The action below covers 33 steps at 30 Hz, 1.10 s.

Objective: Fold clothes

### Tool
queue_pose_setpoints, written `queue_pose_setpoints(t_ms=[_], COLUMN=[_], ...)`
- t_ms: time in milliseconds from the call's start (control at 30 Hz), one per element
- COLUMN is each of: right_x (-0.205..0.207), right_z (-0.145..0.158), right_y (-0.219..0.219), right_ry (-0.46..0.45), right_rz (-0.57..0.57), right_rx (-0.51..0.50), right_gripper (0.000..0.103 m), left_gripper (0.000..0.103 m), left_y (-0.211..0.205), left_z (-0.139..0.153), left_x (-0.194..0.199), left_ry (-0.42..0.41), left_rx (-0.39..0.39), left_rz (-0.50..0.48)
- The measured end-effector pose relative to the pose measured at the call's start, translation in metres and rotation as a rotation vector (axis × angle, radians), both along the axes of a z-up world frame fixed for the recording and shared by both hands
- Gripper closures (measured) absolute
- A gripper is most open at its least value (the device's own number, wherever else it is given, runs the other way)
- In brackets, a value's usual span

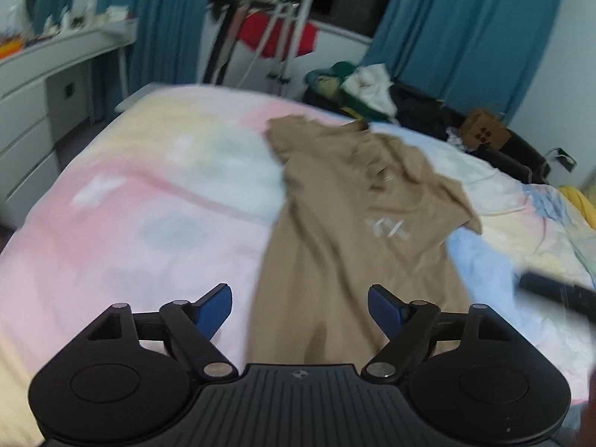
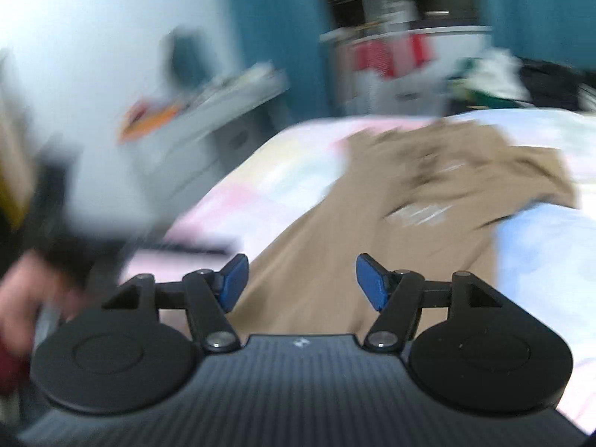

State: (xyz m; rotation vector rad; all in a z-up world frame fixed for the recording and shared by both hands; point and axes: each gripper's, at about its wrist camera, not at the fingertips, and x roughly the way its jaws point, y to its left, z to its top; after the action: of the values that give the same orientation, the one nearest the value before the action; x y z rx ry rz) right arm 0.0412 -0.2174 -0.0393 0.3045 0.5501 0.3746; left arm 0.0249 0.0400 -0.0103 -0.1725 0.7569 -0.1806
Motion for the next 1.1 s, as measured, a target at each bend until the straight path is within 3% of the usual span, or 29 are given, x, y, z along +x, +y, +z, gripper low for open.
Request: queue_pose_setpoints(t_ms=[100, 200, 367, 500, 600, 733, 800, 900, 933, 1000, 1100], right_x=[0.056, 0.111, 0.178, 0.214, 0.239, 0.277, 0.294, 0.311, 0.315, 0.313, 0.303], right_z=[-0.006, -0.041, -0.123, -0.159, -0.165, -0.165, -0.16, -0.146, -0.14, -0.124, -0.089], right_y=[-0.056, -0.11, -0.171, -0.182, -0.184, -0.187, -0.189, -0.164, -0.154, -0.13, -0.094], right_ry=[0.089, 0.16, 0.298, 0.214, 0.054, -0.098, -0.121, -0.07, -0.058, -0.078, -0.169], right_rz=[-0.241, -0.429, -0.661, -0.682, -0.654, -0.615, -0.595, -0.548, -0.53, -0.519, -0.498], right_rx=[0.24, 0.451, 0.608, 0.564, 0.564, 0.523, 0.449, 0.233, 0.159, 0.01, -0.126], right_gripper=[0.036, 0.034, 0.034, 0.034, 0.017, 0.017, 0.026, 0.068, 0.089, 0.092, 0.093], left_gripper=[0.019, 0.018, 0.018, 0.018, 0.018, 0.018, 0.018, 0.018, 0.019, 0.019, 0.019], left_y=[-0.023, -0.046, -0.05, -0.044, -0.036, -0.033, -0.033, -0.031, -0.03, -0.029, -0.027], left_z=[0.0, -0.008, -0.049, -0.07, -0.074, -0.066, -0.063, -0.062, -0.059, -0.052, -0.037], left_x=[0.024, 0.049, 0.077, 0.097, 0.107, 0.113, 0.115, 0.119, 0.117, 0.113, 0.098], left_ry=[-0.006, -0.053, -0.048, -0.02, -0.017, -0.059, -0.08, -0.072, -0.081, -0.103, -0.18], left_rx=[0.009, 0.026, -0.003, -0.014, -0.051, -0.108, -0.107, -0.124, -0.113, -0.087, -0.03], left_rz=[-0.038, -0.071, -0.05, -0.027, -0.024, -0.056, -0.059, -0.051, -0.047, -0.038, -0.039])
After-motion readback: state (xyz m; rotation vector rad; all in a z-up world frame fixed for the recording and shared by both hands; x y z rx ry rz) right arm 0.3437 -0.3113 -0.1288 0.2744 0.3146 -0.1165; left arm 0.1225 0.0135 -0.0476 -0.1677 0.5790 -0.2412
